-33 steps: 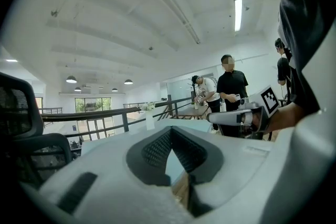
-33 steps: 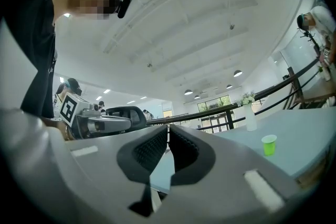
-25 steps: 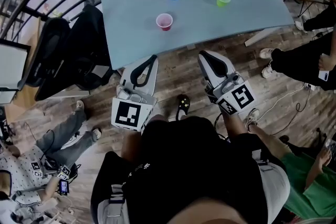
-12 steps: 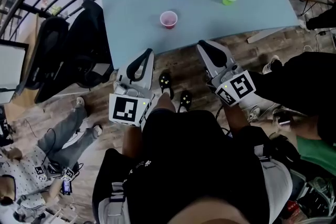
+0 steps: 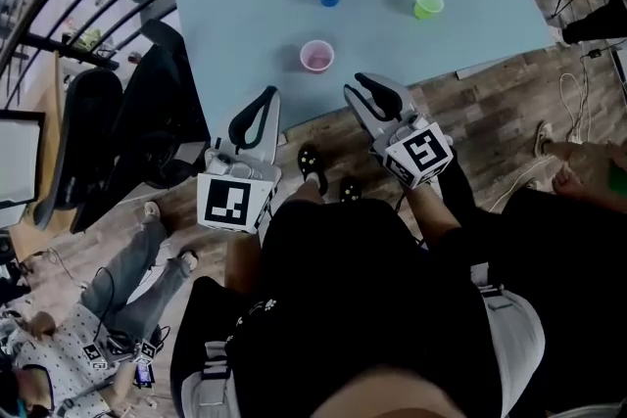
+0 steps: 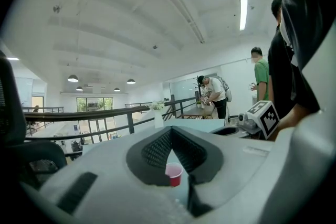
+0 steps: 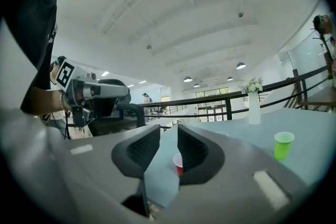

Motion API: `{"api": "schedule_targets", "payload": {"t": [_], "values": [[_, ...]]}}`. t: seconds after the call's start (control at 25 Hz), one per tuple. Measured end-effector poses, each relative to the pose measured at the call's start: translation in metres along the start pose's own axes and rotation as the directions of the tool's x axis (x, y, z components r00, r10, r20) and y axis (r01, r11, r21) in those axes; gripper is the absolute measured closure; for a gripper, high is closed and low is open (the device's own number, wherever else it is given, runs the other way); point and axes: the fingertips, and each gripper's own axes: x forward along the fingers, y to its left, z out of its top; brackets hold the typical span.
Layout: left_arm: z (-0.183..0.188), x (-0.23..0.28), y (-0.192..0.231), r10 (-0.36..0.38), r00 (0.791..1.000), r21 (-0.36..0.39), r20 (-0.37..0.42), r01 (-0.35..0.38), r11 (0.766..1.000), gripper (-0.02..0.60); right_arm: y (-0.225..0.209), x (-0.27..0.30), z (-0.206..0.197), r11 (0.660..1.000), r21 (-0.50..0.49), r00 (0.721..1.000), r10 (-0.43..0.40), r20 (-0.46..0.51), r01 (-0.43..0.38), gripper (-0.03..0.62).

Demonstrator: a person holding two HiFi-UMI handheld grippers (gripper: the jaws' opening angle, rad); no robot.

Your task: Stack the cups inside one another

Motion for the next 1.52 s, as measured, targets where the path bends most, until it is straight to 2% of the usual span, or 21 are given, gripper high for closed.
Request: {"api": "schedule_targets", "payload": {"t": [0.4,0.56,0.8,1.0,1.16,1.52], "values": [[-0.011,0.020,0.045,-0.002,1.000,0.000,-0.021,0.002,1.000,0.597,-0.023,0.055,-0.049,0.998,-0.053,0.991,-0.053,-0.124,0.047,0.351],[-0.011,0.019,0.059,0.008,1.000,-0.006,-0.025,-0.008,1.000,0.597,-0.026,0.074,-0.062,0.994,-0.099,0.984,-0.066,-0.168,0.050,0.313],[-0.018,0.025,0.087,0.022,0.999,-0.011,-0.034,-0.022,1.000,0.597,-0.041,0.103,-0.087,0.992,-0.113,0.967,-0.087,-0.239,0.061,0.253],[-0.024,0.030,0.106,0.023,0.999,-0.019,-0.038,-0.024,1.000,0.597,-0.044,0.123,-0.107,0.990,-0.134,0.950,-0.091,-0.298,0.053,0.235],[-0.028,0.034,0.115,0.016,0.999,-0.022,-0.042,-0.017,1.000,0.597,-0.049,0.134,-0.122,0.987,-0.149,0.934,-0.112,-0.339,0.064,0.195],[-0.031,0.044,0.127,-0.002,0.999,-0.037,-0.043,0.000,0.999,0.597,-0.059,0.144,-0.139,0.988,-0.135,0.914,-0.127,-0.385,0.080,0.197]]}}
